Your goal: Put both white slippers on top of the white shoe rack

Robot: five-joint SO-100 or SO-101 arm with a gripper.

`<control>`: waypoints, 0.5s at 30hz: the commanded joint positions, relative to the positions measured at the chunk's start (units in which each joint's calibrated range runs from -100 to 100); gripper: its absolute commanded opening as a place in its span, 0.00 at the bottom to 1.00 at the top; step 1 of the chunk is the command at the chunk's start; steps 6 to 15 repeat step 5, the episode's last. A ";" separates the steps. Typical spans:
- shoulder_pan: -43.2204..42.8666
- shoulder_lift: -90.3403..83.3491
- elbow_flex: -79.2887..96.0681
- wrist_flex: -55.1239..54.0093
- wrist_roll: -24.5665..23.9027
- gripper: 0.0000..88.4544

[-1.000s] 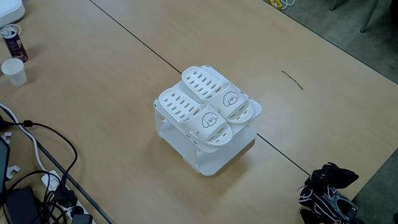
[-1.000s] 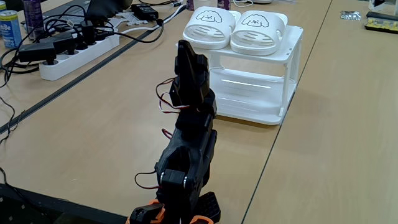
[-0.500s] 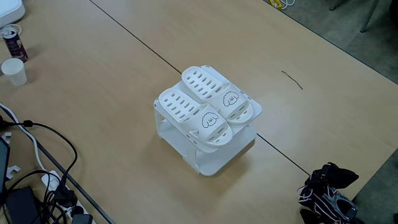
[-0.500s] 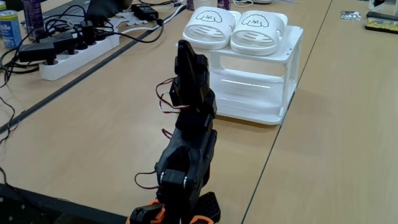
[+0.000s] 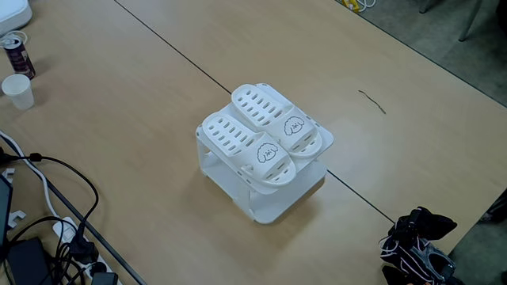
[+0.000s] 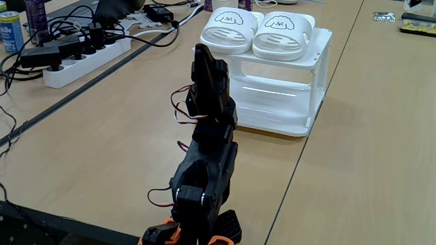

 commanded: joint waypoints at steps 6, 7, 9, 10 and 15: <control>-0.01 0.10 0.54 -0.17 0.42 0.01; -0.01 0.10 0.54 -0.17 0.42 0.01; -0.01 0.10 0.54 -0.17 0.42 0.01; -0.01 0.10 0.54 -0.17 0.42 0.01; -0.01 0.10 0.54 -0.17 0.42 0.01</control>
